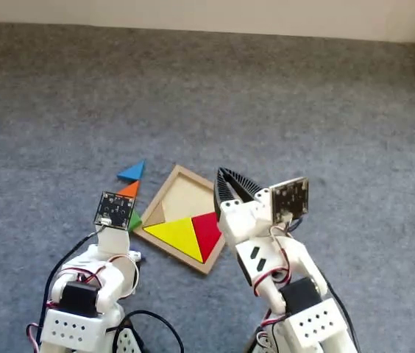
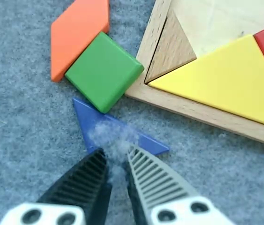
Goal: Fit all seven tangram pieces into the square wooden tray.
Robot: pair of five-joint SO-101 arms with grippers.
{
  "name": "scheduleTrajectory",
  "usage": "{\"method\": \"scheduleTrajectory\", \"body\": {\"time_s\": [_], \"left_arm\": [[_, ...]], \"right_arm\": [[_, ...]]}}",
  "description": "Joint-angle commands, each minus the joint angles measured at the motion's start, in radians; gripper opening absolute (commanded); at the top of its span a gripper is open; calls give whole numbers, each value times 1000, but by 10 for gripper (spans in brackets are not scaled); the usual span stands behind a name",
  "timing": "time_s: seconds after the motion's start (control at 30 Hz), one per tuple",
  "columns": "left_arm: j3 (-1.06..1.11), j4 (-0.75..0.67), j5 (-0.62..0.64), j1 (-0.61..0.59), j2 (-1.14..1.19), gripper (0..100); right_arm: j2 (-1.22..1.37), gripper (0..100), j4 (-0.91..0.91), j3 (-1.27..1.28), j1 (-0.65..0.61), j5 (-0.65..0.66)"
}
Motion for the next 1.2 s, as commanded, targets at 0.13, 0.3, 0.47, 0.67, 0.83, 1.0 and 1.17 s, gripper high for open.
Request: {"method": "scheduleTrajectory", "body": {"time_s": [0.13, 0.3, 0.47, 0.67, 0.83, 1.0, 1.17], "left_arm": [[21, 5, 11, -2, -39, 17], [21, 5, 11, -2, -39, 17], [21, 5, 11, -2, -39, 16], [21, 5, 9, 1, -39, 16], [21, 6, 8, 1, -39, 16], [-13, 9, 6, -7, -41, 14], [-145, 28, 6, -87, -41, 14]], "right_arm": [[-105, 5, 2, -2, 18, 9], [-160, 5, -1, -2, 70, 9], [-240, 5, -1, -7, 101, 9], [-371, 5, 7, 2, 120, 11], [-371, 5, 21, 19, 166, 11], [-371, 5, 73, 84, 243, 11], [-371, 5, 128, 134, 390, 6]]}}
